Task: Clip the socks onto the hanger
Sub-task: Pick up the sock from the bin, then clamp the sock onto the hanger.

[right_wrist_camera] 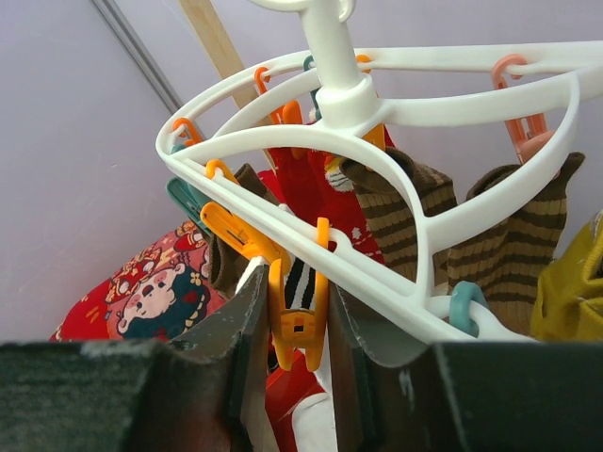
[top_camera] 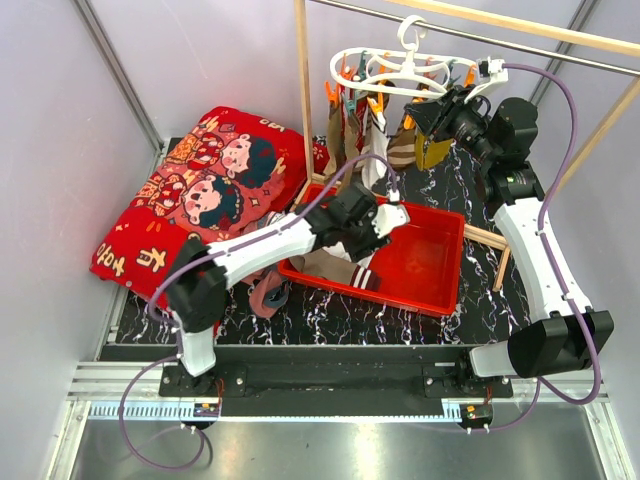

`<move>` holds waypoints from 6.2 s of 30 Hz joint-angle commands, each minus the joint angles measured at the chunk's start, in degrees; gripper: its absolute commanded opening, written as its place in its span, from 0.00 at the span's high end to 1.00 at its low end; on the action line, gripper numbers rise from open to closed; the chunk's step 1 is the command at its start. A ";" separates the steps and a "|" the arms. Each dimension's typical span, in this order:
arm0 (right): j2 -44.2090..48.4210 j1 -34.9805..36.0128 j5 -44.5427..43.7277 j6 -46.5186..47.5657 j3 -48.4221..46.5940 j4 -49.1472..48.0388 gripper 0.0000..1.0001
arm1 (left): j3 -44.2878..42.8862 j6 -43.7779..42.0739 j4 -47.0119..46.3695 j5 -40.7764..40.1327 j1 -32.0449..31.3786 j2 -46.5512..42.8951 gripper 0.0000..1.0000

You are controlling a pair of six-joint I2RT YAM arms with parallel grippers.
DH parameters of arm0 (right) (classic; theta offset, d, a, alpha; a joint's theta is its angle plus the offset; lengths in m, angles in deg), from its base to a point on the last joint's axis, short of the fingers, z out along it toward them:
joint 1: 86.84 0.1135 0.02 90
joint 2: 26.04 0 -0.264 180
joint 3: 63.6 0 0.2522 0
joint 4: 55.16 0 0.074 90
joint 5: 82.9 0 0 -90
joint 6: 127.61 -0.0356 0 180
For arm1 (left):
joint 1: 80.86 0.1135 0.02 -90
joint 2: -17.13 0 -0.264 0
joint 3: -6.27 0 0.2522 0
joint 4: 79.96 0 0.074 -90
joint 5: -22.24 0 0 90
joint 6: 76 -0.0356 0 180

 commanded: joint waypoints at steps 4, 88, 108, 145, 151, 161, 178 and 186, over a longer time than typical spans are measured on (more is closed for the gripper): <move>1.33 0.76 0.59 -0.08 0.40 1.36 1.00 | -10.44 2.06 7.21 -1.27 -2.19 10.01 0.51; 3.70 0.76 0.06 1.94 0.66 3.30 1.00 | -19.84 25.61 -11.50 -10.06 2.64 -4.39 1.00; 3.52 0.84 -0.81 -0.34 1.80 3.12 1.00 | -24.60 39.94 -17.04 -11.55 4.13 -3.16 1.00; 1.24 3.57 -13.21 -5.17 0.22 4.44 1.00 | -23.10 43.81 -22.41 -9.53 3.96 -2.81 1.00; 0.71 3.83 -13.12 -5.35 -0.57 4.53 1.00 | -23.19 43.64 -22.32 -9.44 3.87 -2.37 1.00; 0.18 4.54 -13.12 -5.88 -1.27 4.44 1.00 | -24.59 42.85 -21.27 -9.88 3.78 -1.14 1.00; 0.18 5.06 -14.79 -5.35 0.57 4.62 1.00 | -26.61 41.88 -20.83 -11.38 3.43 -0.78 1.00; 0.62 5.15 -16.46 -4.47 1.36 4.62 1.00 | -26.70 41.44 -20.74 -12.25 3.34 -0.96 1.00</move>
